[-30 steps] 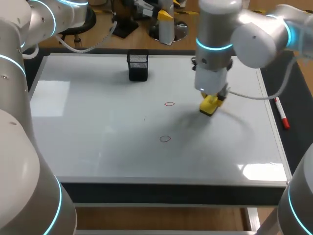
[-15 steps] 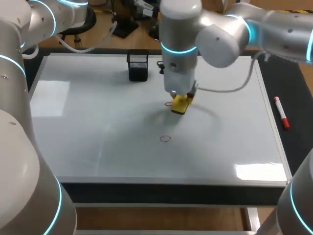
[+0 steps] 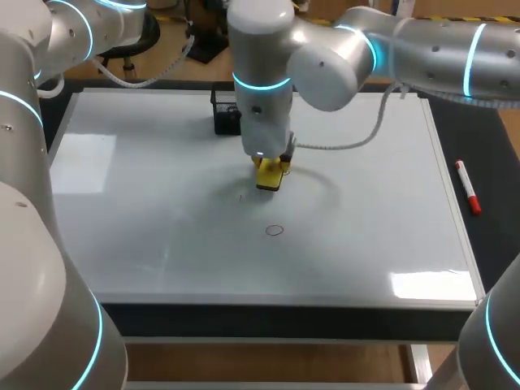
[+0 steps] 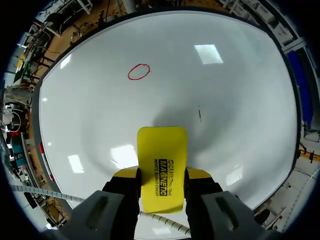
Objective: Pick up the inspection probe, press it on each red-marked spot on the whiteboard one by one, put down the probe, pick up the eraser, and wipe off all the red marks.
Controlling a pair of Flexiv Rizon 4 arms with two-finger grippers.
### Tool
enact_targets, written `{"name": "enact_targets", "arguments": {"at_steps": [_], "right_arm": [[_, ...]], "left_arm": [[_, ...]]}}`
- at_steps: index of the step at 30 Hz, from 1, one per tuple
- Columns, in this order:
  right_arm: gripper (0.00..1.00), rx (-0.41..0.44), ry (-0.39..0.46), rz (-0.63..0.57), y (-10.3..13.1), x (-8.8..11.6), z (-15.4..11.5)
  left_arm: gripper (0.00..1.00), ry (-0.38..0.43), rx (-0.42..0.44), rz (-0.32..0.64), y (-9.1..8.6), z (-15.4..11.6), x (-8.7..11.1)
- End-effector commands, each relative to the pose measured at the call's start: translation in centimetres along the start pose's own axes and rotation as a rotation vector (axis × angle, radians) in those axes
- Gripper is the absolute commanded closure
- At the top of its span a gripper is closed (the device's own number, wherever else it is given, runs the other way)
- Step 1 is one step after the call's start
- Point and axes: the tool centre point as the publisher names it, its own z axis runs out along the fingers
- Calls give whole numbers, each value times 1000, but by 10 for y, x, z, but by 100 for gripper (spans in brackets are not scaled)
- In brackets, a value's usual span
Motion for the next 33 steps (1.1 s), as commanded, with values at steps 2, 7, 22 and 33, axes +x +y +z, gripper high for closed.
{"name": "enact_targets", "arguments": {"at_steps": [2,7,22,33], "right_arm": [[100,-4,44,-9,-2,-11,5],[100,-6,22,-15,-3,-12,8],[100,-27,-3,-12,-6,-4,23],[100,-43,9,24,-8,17,29]], "left_arm": [[100,107,4,-2,1,-2,-6],[100,107,4,-2,1,-2,-6],[100,107,4,-2,1,-2,-6],[100,107,4,-2,1,-2,-6]]}}
